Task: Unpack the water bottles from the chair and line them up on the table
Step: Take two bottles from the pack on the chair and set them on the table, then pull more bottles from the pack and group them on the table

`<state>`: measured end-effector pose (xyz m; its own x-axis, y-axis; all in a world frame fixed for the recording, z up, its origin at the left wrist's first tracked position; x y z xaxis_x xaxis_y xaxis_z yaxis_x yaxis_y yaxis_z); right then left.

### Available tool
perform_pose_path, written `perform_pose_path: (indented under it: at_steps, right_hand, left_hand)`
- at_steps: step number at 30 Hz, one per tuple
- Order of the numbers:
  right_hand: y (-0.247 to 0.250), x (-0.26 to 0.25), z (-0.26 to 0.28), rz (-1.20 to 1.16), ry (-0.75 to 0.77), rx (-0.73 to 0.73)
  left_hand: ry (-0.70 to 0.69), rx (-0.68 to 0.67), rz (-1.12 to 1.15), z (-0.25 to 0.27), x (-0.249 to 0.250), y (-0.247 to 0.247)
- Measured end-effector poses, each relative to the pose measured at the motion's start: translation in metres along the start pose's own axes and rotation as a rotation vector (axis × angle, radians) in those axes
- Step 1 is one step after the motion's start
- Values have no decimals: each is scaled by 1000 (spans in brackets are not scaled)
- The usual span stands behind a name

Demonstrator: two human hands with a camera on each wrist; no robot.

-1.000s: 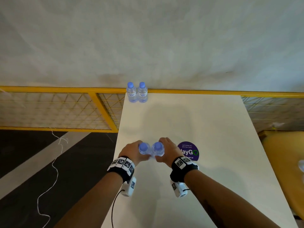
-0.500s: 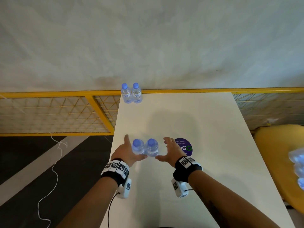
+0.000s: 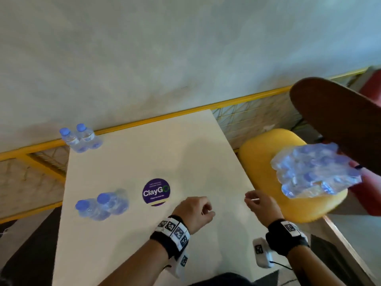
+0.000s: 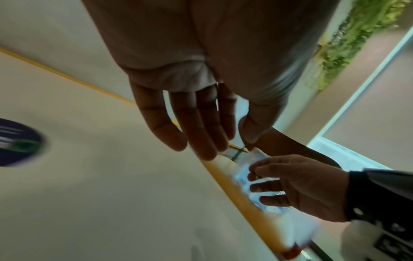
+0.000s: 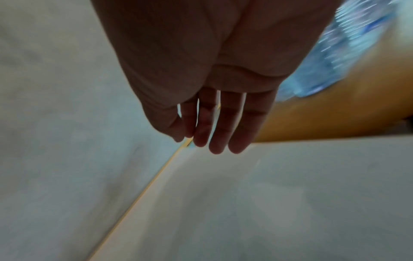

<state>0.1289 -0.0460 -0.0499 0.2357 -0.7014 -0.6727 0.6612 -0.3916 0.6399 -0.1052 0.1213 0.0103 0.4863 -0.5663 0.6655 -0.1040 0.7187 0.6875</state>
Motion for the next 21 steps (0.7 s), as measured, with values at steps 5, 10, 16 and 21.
perform_pose_path:
  at_steps: [5, 10, 16, 21]
  right_hand:
    - [107, 103, -25, -153, -233, 198]
    - [191, 187, -58, -254, -391, 399]
    - [240, 204, -85, -201, -379, 449]
    - [246, 212, -105, -115, -361, 430]
  left_hand:
    - [-129, -193, 0, -90, 118, -72]
    - [-115, -375, 51, -156, 186, -148]
    - [142, -354, 320, -211, 229, -217]
    - [326, -218, 396, -242, 239, -234]
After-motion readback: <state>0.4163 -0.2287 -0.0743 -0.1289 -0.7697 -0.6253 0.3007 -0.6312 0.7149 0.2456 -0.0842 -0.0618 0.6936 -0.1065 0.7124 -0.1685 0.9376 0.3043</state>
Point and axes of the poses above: each hand's wrist, its own z-axis away from the middle knuckle, its own y-axis out of the back of the hand, x = y × z, the point moved 2 cm from there along -z, towards the middle knuckle, and after that the axes turned 5 degrees about -y, right-handed, at the moved point
